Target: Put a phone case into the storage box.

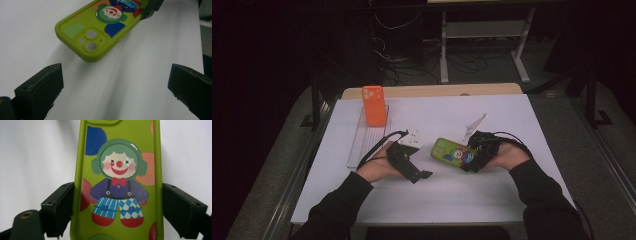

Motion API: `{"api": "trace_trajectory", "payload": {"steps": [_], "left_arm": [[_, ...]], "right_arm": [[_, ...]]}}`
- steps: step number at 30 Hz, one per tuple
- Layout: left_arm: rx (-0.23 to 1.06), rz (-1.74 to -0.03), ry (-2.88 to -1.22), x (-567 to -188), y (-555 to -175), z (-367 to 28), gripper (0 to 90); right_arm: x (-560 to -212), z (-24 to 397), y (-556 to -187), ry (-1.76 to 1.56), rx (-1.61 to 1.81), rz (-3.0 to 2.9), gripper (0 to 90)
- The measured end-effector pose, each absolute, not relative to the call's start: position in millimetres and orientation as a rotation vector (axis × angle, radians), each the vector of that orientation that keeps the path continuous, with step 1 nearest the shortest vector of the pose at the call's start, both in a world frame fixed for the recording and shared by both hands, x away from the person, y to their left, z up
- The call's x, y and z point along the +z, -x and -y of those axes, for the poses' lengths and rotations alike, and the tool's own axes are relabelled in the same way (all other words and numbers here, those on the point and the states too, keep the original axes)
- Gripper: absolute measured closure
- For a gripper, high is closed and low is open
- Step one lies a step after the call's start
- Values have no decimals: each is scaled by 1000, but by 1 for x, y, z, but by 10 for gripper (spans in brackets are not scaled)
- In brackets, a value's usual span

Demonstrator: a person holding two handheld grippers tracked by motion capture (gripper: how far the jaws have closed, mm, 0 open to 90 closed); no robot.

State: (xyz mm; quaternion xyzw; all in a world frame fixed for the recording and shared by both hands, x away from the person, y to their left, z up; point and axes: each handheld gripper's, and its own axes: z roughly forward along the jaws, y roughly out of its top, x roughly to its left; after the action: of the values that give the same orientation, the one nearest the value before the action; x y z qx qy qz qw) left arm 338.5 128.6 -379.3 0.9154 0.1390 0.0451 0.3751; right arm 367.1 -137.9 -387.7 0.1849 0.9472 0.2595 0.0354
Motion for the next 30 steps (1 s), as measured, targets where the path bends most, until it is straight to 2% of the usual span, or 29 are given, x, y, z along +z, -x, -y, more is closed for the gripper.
{"api": "trace_trajectory", "payload": {"steps": [16, 20, 30], "left_arm": [[32, -106, -2382, -366, -352, -121, 0], [-21, -89, -2395, -371, -348, -118, 0], [-27, -29, -2435, -377, -343, -110, 0]], "right_arm": [[-372, 100, -350, -167, 844, -2999, 151], [-368, 94, -346, -115, 844, -3000, 151], [-359, 87, -344, -73, 833, -3004, 151]]}}
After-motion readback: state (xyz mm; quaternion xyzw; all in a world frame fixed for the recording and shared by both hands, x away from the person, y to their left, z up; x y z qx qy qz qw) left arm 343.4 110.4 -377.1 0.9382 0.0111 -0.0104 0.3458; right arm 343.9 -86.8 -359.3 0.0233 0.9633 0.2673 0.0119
